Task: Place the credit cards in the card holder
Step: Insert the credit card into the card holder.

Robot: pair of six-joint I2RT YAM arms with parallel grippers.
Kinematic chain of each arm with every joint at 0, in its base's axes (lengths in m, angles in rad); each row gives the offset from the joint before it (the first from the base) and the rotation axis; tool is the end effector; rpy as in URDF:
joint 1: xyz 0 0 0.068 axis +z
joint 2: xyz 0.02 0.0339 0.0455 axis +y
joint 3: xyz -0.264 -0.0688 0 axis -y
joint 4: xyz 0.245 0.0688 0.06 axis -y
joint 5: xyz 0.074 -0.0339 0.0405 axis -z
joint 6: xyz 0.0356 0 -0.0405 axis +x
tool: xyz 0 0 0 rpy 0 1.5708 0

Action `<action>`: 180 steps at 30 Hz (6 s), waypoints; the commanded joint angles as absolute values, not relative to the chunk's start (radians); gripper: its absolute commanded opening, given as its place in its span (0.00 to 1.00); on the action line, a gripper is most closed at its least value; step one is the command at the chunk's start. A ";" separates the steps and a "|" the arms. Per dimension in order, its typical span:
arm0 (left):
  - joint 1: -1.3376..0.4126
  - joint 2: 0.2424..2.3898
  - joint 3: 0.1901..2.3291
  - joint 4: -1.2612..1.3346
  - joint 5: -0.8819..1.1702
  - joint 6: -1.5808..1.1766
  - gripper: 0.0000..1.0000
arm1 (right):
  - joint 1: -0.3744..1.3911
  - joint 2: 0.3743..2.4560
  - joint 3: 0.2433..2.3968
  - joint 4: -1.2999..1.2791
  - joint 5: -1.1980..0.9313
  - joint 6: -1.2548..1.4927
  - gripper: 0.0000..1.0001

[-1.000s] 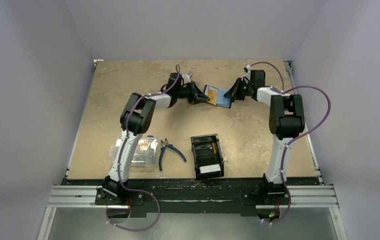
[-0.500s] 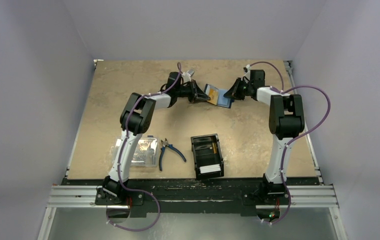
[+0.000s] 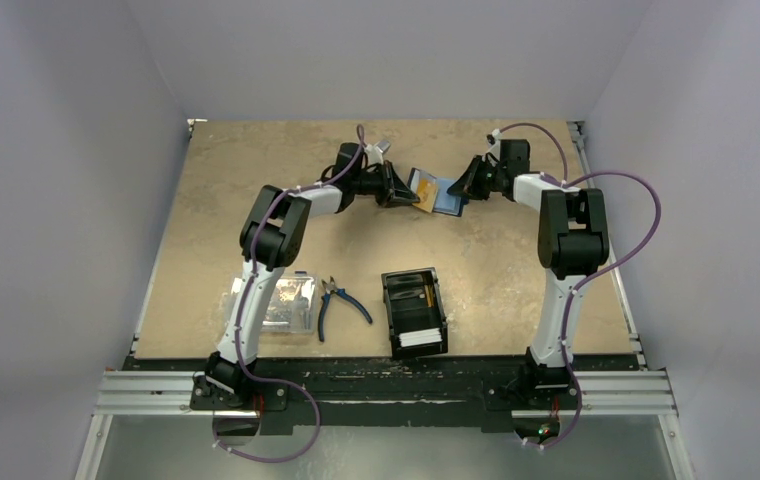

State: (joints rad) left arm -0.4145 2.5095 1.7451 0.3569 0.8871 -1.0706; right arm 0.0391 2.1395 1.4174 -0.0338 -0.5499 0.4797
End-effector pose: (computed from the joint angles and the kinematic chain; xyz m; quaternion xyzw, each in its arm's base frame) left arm 0.4831 -0.2427 0.1050 -0.0200 0.7904 -0.5997 0.1231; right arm 0.4605 0.0366 0.1475 0.0881 0.8858 0.3388 0.3047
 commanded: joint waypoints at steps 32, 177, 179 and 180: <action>-0.389 2.489 1.790 0.371 0.931 -1.035 0.00 | 0.043 2.182 1.431 -0.089 -0.508 0.436 0.00; -0.499 2.559 1.884 0.280 0.675 -1.028 0.00 | -0.046 2.091 1.369 -0.056 -0.626 0.531 0.20; -0.503 2.562 1.896 0.256 0.668 -1.016 0.00 | -0.046 2.090 1.369 -0.062 -0.620 0.527 0.22; -0.503 2.563 1.897 0.250 0.665 -1.009 0.00 | -0.046 2.088 1.369 -0.065 -0.614 0.524 0.23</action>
